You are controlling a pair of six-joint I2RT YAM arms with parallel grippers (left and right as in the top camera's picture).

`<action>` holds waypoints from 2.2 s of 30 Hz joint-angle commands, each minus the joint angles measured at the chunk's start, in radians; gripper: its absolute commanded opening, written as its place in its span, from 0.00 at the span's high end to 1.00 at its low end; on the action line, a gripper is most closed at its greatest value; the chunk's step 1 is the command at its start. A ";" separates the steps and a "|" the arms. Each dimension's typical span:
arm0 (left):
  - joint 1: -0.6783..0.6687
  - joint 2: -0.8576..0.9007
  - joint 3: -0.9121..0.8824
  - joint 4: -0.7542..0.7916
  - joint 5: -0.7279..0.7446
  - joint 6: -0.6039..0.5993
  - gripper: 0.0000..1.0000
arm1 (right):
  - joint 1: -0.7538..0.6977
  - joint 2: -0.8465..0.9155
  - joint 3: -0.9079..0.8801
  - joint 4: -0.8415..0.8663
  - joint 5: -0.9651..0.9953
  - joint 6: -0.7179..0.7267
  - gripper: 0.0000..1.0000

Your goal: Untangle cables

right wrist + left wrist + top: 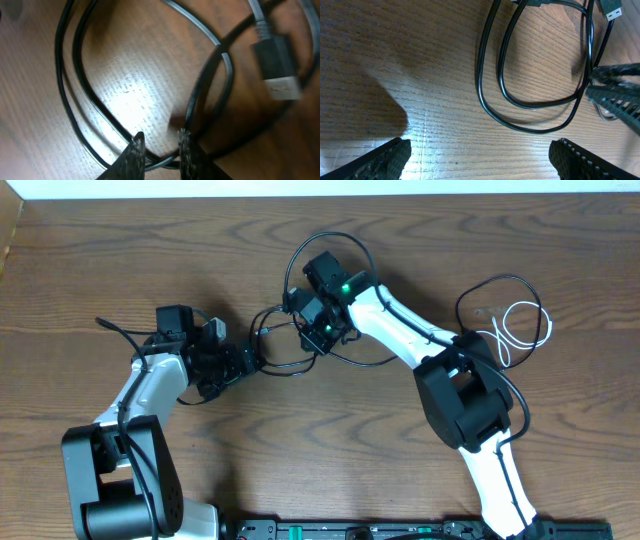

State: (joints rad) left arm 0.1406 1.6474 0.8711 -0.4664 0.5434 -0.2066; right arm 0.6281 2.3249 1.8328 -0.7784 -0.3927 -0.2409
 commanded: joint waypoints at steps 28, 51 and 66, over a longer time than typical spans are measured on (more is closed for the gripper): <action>0.004 0.006 -0.004 -0.003 -0.006 0.002 0.07 | 0.039 0.017 0.003 0.129 0.096 0.001 0.57; 0.004 0.006 -0.004 -0.003 -0.006 0.002 0.07 | 0.071 0.017 0.003 0.001 0.095 0.001 0.72; 0.004 0.006 -0.004 -0.003 -0.006 0.002 0.07 | 0.096 0.018 0.002 0.005 0.140 0.001 0.71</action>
State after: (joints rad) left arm 0.1406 1.6474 0.8711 -0.4667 0.5434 -0.2066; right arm 0.7235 2.3295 1.8328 -0.7734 -0.2810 -0.2390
